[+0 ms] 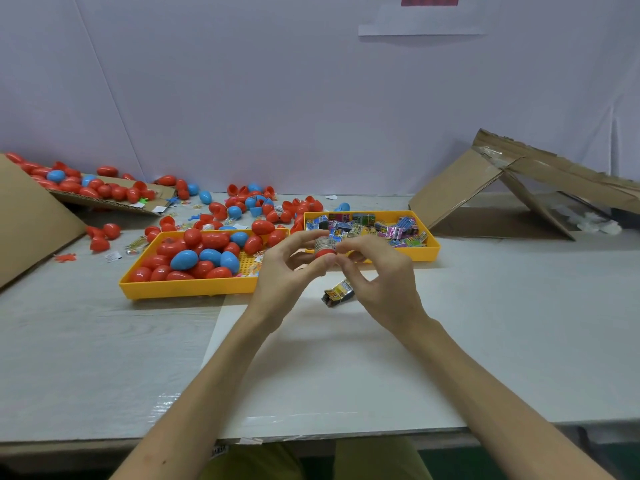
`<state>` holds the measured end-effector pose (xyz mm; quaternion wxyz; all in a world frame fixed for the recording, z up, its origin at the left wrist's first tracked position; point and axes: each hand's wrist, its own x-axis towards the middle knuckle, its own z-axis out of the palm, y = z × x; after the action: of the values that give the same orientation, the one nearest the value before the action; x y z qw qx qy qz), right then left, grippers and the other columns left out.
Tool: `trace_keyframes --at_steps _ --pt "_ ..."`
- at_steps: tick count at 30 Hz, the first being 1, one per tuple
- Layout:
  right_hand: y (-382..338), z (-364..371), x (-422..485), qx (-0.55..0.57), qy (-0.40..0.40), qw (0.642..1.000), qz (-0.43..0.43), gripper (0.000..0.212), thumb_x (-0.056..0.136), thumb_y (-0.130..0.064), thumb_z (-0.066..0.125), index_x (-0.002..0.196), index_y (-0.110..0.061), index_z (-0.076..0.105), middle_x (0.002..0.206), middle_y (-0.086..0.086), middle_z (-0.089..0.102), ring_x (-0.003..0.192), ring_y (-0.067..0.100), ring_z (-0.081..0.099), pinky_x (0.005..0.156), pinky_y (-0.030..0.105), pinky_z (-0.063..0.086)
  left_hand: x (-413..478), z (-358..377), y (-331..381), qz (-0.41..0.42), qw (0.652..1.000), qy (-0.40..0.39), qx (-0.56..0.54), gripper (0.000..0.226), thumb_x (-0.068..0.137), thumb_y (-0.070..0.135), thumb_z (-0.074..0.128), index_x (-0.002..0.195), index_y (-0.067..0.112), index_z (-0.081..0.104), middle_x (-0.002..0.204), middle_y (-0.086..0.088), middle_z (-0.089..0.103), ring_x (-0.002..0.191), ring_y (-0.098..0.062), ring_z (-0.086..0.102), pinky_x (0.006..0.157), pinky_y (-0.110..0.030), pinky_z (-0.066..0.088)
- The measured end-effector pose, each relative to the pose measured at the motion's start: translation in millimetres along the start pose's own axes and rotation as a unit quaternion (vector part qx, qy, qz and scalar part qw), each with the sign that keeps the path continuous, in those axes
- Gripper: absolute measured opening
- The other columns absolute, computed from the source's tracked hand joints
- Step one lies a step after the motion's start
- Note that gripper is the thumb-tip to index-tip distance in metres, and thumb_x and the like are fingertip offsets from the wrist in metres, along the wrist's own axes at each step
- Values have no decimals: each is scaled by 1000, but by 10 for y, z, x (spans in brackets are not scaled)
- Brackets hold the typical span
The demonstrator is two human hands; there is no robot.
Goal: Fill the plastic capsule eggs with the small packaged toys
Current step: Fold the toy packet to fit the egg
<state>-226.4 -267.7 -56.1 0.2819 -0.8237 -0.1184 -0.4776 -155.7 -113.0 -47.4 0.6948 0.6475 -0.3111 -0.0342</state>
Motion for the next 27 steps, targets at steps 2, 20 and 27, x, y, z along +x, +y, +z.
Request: trace_keyframes --at_steps 2,20,27 --pt "1 -7 6 -2 2 1000 -13 13 91 -12 73 99 -2 73 92 7 72 85 11 64 77 11 50 -5 3 22 -5 1000 -13 -21 35 78 35 81 110 45 71 118 8 72 100 -16 73 75 -25 59" --pt "-42 -45 5 -54 -30 997 -44 8 84 3 66 81 -1 60 75 6 56 67 21 51 60 38 49 -16 -8 21 -6 998 -61 -34 43 86 13 79 115 43 72 116 12 72 94 -12 71 76 -19 56" --pt "-83 -49 11 -57 -60 996 -33 10 81 5 65 82 -1 57 76 7 53 65 20 46 57 31 44 -10 6 -5 -10 999 -49 -17 37 81 14 83 111 33 72 107 17 72 94 -6 71 72 -15 55"
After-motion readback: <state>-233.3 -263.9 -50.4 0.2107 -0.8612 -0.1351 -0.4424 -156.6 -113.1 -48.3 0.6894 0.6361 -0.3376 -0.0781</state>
